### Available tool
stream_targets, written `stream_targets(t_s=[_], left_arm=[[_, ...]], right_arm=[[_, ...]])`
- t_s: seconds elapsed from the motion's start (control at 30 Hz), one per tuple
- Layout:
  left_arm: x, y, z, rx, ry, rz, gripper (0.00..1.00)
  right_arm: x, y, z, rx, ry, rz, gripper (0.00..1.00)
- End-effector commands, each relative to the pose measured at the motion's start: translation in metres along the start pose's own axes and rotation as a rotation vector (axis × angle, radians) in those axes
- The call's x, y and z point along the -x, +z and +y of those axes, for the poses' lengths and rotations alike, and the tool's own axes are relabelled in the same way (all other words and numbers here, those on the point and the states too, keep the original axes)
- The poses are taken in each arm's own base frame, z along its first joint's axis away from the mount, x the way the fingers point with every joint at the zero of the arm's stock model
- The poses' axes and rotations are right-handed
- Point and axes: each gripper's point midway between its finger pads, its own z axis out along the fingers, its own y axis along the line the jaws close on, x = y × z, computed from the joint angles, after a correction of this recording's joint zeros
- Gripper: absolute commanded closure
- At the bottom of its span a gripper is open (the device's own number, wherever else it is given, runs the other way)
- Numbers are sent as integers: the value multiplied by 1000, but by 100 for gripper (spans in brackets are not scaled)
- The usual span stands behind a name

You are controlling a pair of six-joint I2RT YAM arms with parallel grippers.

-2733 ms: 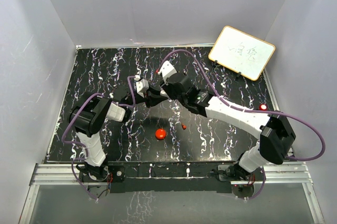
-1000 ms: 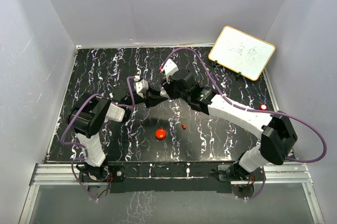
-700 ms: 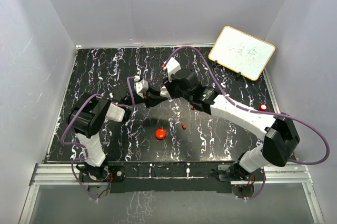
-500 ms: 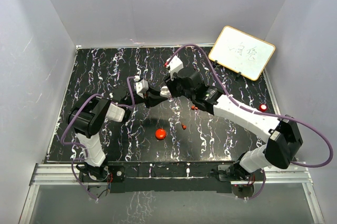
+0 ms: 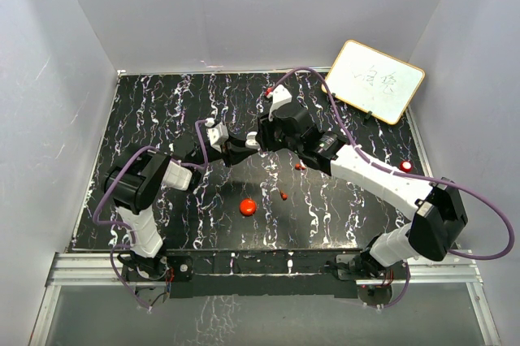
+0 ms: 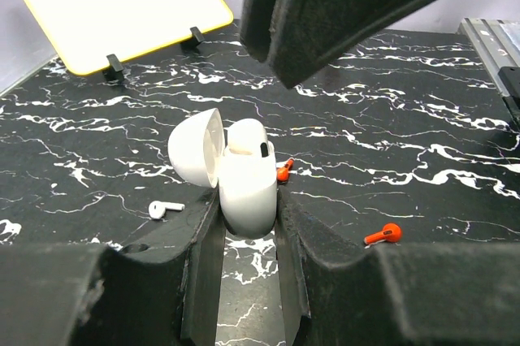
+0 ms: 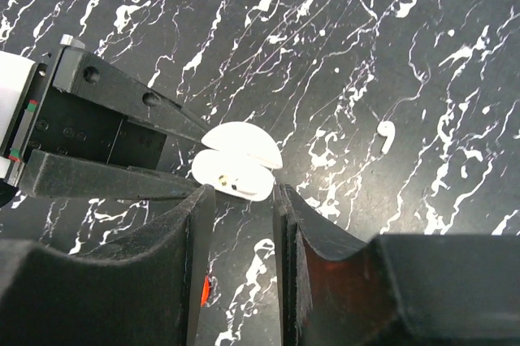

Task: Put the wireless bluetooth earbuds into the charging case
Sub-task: Place the earbud in the charging case, then pick up the earbud from the charging case.

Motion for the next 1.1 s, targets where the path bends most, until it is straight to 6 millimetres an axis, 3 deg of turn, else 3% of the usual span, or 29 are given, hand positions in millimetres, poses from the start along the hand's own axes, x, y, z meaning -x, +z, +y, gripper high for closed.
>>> stream_targets(t_s=[0.0, 0.23, 1.07], left_arm=[[55, 1, 1, 4, 234, -140, 100], [57, 1, 2, 8, 240, -144, 100], [59, 0, -4, -20, 253, -142, 100]], right_arm=[[32, -13, 8, 1, 145, -66, 67], [20, -5, 2, -30, 154, -42, 67], [14, 8, -2, -59, 173, -31, 68]])
